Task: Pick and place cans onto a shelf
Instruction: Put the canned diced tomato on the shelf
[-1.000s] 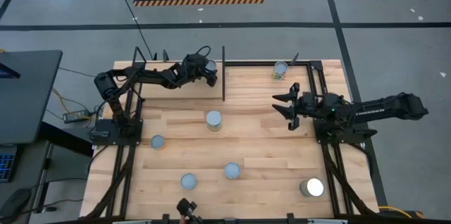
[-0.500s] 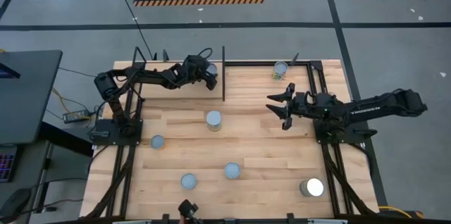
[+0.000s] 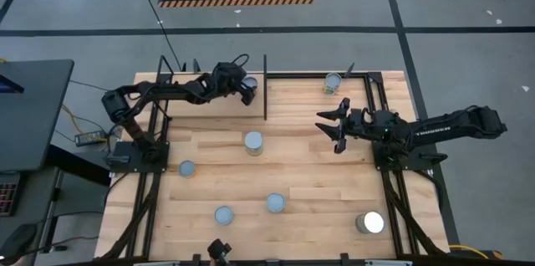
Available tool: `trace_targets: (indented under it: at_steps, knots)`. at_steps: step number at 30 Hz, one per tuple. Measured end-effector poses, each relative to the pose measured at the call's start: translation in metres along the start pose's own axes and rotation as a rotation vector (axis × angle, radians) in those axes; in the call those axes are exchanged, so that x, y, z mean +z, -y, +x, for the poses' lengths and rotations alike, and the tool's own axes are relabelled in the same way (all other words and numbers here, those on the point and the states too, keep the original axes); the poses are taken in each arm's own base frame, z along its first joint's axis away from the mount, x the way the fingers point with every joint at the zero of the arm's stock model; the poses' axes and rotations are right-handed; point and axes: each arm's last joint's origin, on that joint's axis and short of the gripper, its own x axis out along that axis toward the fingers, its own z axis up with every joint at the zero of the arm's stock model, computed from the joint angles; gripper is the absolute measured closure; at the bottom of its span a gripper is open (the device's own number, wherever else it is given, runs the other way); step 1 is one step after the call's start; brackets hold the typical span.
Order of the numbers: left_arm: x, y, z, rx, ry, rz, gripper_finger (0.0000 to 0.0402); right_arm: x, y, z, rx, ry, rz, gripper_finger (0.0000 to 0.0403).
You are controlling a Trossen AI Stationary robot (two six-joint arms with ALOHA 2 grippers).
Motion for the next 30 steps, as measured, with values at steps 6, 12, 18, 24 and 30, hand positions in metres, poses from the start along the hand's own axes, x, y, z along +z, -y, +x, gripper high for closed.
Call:
trace_targets:
  at_steps: [6,12,18,24,30]
  knots:
    - [-0.009,0.007,-0.011,-0.015,-0.139,-0.014,0.0038,0.000,0.002,0.000,-0.012,0.000,0.021,0.0222]
    - [-0.017,0.023,-0.015,-0.022,-0.219,-0.008,0.0052,0.000,0.003,0.000,-0.019,-0.004,0.022,0.0222]
    - [-0.015,0.020,-0.010,0.147,-0.153,-0.054,0.0073,-0.002,0.003,0.000,-0.020,-0.018,0.022,0.0222]
    - [-0.013,0.002,-0.008,0.284,-0.125,-0.098,0.0115,-0.002,0.003,0.000,-0.020,-0.022,0.021,0.0222]
    - [-0.008,-0.012,-0.007,0.333,-0.085,-0.104,0.0146,-0.002,0.003,0.000,-0.020,-0.022,0.021,0.0222]
